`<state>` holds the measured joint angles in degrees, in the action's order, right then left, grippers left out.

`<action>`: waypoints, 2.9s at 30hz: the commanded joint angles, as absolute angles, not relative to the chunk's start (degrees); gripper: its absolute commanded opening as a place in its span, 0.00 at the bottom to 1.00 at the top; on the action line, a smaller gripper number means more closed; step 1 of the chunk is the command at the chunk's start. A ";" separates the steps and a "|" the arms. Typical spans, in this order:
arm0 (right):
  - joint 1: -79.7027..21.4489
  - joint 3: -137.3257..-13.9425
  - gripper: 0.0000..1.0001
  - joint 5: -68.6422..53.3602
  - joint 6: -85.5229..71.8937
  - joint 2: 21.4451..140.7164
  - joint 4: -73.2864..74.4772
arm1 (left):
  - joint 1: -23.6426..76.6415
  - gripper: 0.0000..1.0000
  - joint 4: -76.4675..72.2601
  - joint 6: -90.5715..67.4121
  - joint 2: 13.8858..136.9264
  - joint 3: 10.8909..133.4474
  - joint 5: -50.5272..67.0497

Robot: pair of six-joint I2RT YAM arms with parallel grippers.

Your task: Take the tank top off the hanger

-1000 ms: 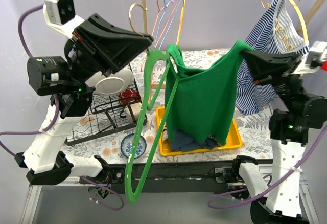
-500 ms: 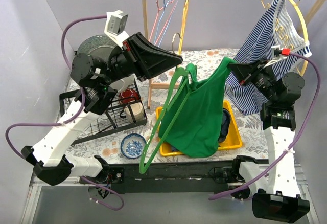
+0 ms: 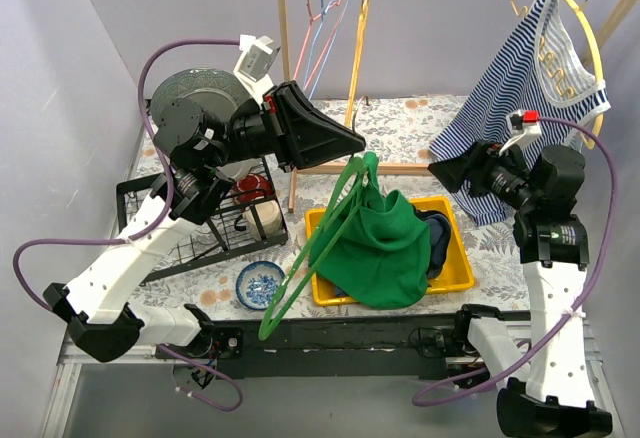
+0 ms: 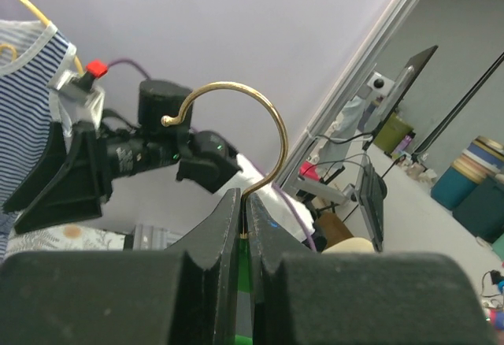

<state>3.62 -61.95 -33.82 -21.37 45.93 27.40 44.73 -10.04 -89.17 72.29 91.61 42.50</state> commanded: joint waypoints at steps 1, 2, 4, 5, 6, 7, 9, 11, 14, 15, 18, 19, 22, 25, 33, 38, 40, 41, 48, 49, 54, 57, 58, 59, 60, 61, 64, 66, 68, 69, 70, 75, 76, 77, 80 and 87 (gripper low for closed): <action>3.43 -70.13 0.77 -39.27 -21.34 44.12 24.56 | 44.56 0.00 -5.90 -85.44 70.75 94.30 43.59; 3.43 -69.70 0.74 -44.94 -23.53 43.95 20.61 | 44.56 0.00 -5.28 -85.08 70.84 94.48 43.51; 2.82 -65.69 0.71 -50.34 -31.87 43.16 7.91 | 44.56 0.00 -4.31 -84.47 71.19 94.57 43.07; 2.46 -64.18 0.71 -54.10 -34.43 42.81 3.73 | 44.56 0.00 -4.22 -83.94 71.19 94.48 42.98; 2.03 -62.59 0.71 -55.53 -36.63 42.11 0.56 | 44.56 0.00 -4.13 -83.85 71.28 94.74 42.98; 0.98 -61.62 0.71 -56.42 -39.26 42.10 -3.13 | 44.56 0.00 -3.78 -83.85 71.71 95.01 42.98; 0.09 -61.61 0.71 -57.48 -39.11 42.97 -3.70 | 44.56 0.00 -3.60 -83.93 72.24 95.53 43.15; -3.24 -63.01 0.71 -58.09 -36.84 44.29 -0.81 | 44.56 0.00 -4.48 -84.28 72.68 95.28 43.33; -9.74 -64.77 0.71 -56.61 -33.07 46.14 2.54 | 44.56 0.00 -5.62 -84.90 73.12 94.57 43.33; -11.50 -65.04 0.71 -55.73 -32.26 46.32 3.07 | 44.56 0.00 -5.89 -85.08 73.12 94.22 43.16; -18.00 -65.21 0.70 -51.51 -29.80 46.67 4.56 | 44.56 0.00 -7.03 -85.78 73.21 93.25 42.45; -18.80 -65.48 0.70 -50.46 -29.01 46.84 5.27 | 44.47 0.00 -7.29 -86.22 73.39 93.16 42.45; -21.18 -65.92 0.68 -45.45 -26.46 47.46 7.47 | 44.47 0.00 -8.08 -86.92 73.48 92.99 42.36; -23.11 -65.66 0.64 -42.46 -26.28 48.16 7.56 | 44.56 0.00 -8.35 -87.19 73.30 92.46 41.84; -27.60 -65.48 0.41 -32.44 -26.37 48.78 8.09 | 44.56 0.00 -8.09 -86.84 72.60 91.41 41.05; -27.51 -65.39 0.13 -29.27 -27.07 48.08 7.39 | 44.56 0.00 -7.47 -86.40 71.90 91.32 40.52; -27.60 -65.04 0.18 -32.41 -28.29 47.99 5.89 | 44.47 0.00 -6.69 -85.70 71.81 91.58 39.91; -27.60 -65.04 0.24 -33.65 -28.74 47.99 5.54 | 44.56 0.00 -6.16 -85.35 71.81 91.84 39.73; -27.68 -66.27 0.64 -38.32 -26.37 46.41 7.56 | 44.56 0.00 -4.31 -83.85 71.81 92.99 39.11; -27.69 -66.36 0.65 -39.28 -26.37 46.41 7.47 | 44.56 0.00 -4.31 -83.85 71.89 92.99 39.11; -27.95 -65.83 0.66 -40.17 -27.24 47.20 6.60 | 44.56 0.00 -4.48 -84.02 71.63 92.55 38.67; -28.47 -65.48 0.66 -39.20 -27.69 47.28 5.98 | 44.56 0.00 -4.74 -84.20 71.72 92.64 38.41; -28.65 -65.48 0.66 -38.68 -27.69 47.37 5.89 | 44.56 0.00 -4.75 -84.29 71.81 92.64 38.41; -28.83 -65.57 0.66 -38.41 -27.60 47.63 6.32 | 44.56 0.00 -4.75 -84.37 71.89 92.81 38.41; -29.09 -65.65 0.66 -38.41 -27.60 47.81 6.24 | 44.56 0.00 -4.83 -84.37 71.98 92.99 38.32; -29.35 -65.65 0.65 -38.15 -27.51 47.99 6.15 | 44.56 0.00 -4.75 -84.37 72.07 93.08 38.06; -30.67 -65.83 0.63 -34.74 -26.55 47.99 7.29 | 44.47 0.00 -4.83 -84.64 72.16 93.34 37.79; -31.38 -66.44 0.61 -31.40 -24.00 48.16 10.70 | 44.56 0.00 -5.27 -85.51 72.42 93.52 37.79; -31.55 -66.53 0.58 -27.78 -22.42 48.43 12.21 | 44.56 0.00 -5.71 -86.22 72.68 93.69 38.58; -31.55 -66.27 0.57 -27.16 -22.41 48.51 12.13 | 44.56 0.00 -6.23 -86.57 72.77 93.69 38.67; -31.64 -66.36 0.56 -26.55 -22.33 48.78 11.95 | 44.56 0.00 -6.50 -87.18 72.69 93.52 38.85; -31.64 -68.46 0.01 -23.57 -23.29 48.69 10.98 | 44.56 0.00 -6.68 -87.19 71.81 92.29 38.85; -31.64 -68.81 0.01 -20.16 -23.29 48.00 11.60 | 44.56 0.00 -6.07 -86.14 71.63 92.20 38.76; -31.64 -69.17 0.01 -18.30 -23.29 47.55 11.69 | 44.56 0.00 -4.32 -85.52 71.46 92.55 38.67; -31.64 -70.22 0.01 -11.35 -23.56 45.71 12.13 | 44.47 0.00 -0.36 -82.28 70.49 92.90 38.06; -31.73 -73.03 0.01 -0.28 -20.83 47.45 15.20 | 44.47 0.00 5.88 -79.54 67.77 95.01 41.03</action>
<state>-31.53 -69.49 -9.15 -23.18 46.44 15.53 44.73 2.50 -81.80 71.20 91.59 38.63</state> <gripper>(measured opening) 0.023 0.031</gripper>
